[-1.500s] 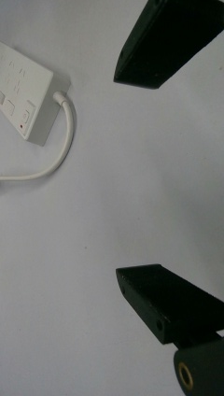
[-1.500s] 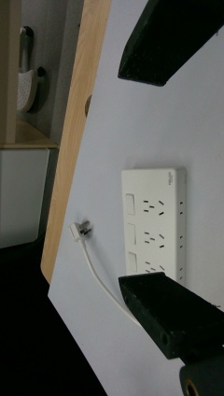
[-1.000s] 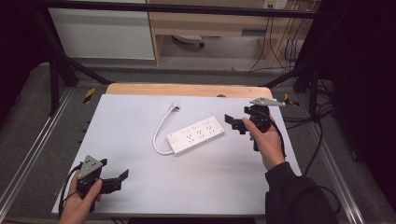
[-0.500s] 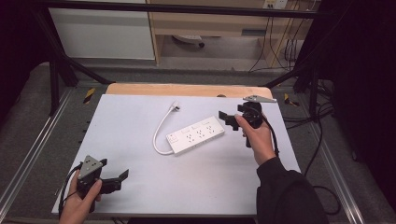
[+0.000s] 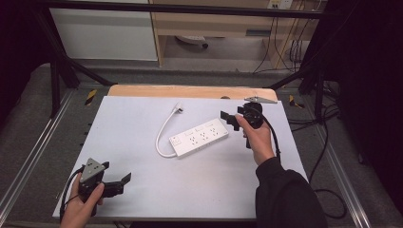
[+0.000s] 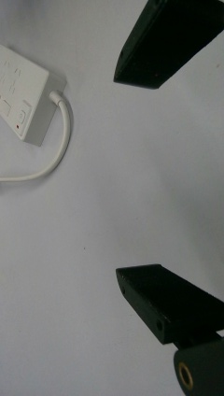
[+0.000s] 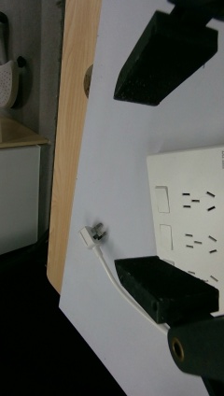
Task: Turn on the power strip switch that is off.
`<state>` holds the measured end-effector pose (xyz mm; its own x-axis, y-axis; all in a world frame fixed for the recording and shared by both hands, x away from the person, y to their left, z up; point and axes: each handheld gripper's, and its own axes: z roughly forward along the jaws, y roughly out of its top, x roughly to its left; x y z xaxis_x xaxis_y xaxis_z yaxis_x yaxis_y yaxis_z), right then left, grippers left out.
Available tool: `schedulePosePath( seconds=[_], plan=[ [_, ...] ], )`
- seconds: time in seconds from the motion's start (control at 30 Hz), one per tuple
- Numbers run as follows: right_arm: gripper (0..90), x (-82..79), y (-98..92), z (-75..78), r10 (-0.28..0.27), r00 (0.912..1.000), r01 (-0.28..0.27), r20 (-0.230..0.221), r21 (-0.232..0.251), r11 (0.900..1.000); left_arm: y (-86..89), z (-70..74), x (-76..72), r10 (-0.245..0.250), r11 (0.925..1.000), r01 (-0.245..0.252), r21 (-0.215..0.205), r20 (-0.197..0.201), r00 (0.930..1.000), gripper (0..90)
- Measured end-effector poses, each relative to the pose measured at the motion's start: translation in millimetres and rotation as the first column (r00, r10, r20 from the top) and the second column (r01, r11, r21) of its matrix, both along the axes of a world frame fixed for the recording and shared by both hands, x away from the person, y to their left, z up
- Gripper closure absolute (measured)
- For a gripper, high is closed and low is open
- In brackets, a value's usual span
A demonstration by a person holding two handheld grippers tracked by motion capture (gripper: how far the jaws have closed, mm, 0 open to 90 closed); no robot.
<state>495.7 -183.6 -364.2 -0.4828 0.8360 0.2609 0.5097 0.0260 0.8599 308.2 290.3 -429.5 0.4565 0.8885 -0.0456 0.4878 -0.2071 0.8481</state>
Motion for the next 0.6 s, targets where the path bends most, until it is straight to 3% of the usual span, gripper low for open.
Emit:
schedulePosePath(
  seconds=[0.1,0.23,0.3,0.33,0.6],
  plan=[
    [20.6,1.5,1.3,-1.9,-0.003,1.0,0.003,-0.002,0.004,1.0,0.1,0.0,0.0,0.0,1.0,0.0,0.001,0.0,1.0,6.5],
    [34.9,5.1,5.3,-5.3,-0.002,0.9999,0.002,0.017,-0.006,1.0,0.3,0.0,0.1,0.0,1.0,0.0,0.001,0.0,1.0,6.5],
    [36.7,5.6,6.2,-5.7,-0.004,0.9998,0.004,0.017,-0.005,1.0,0.3,0.0,0.1,-0.001,1.0,0.001,0.001,-0.001,1.0,6.5],
    [43.4,7.0,7.8,-7.0,-0.006,0.9998,0.006,0.022,-0.007,1.0,0.4,0.0,0.2,-0.002,1.0,0.002,0.0,-0.001,1.0,6.6],
    [58.9,10.7,16.9,-14.5,0.012,0.9997,-0.012,0.023,0.005,1.0,0.8,-0.1,0.3,-0.002,1.0,0.002,-0.001,-0.002,1.0,6.5]
  ],
)
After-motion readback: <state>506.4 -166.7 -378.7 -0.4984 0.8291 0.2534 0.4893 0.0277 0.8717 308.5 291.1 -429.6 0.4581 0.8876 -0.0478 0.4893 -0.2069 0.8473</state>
